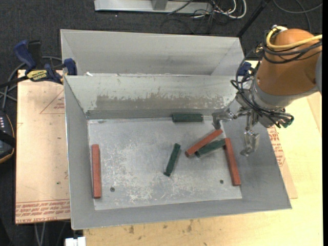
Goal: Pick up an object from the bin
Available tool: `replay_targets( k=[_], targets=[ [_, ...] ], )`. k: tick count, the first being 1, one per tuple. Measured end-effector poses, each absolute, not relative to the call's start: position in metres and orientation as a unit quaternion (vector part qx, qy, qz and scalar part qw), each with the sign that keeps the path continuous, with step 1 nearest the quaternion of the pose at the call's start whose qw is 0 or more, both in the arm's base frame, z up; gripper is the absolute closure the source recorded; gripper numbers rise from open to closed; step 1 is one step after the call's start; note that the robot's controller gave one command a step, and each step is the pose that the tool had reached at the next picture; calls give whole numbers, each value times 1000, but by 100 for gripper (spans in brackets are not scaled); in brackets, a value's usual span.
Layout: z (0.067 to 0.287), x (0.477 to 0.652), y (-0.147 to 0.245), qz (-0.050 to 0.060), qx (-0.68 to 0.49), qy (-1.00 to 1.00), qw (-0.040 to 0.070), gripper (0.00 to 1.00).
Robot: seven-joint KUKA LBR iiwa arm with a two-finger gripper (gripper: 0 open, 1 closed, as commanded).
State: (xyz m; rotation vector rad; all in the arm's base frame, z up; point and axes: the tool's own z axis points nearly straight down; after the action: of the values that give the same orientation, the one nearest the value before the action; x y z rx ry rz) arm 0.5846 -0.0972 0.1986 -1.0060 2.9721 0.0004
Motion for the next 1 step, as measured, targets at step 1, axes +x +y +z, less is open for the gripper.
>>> replay_targets(
  k=[1],
  targets=[
    [65,632,-66,2,-352,936,0,0]
  ],
)
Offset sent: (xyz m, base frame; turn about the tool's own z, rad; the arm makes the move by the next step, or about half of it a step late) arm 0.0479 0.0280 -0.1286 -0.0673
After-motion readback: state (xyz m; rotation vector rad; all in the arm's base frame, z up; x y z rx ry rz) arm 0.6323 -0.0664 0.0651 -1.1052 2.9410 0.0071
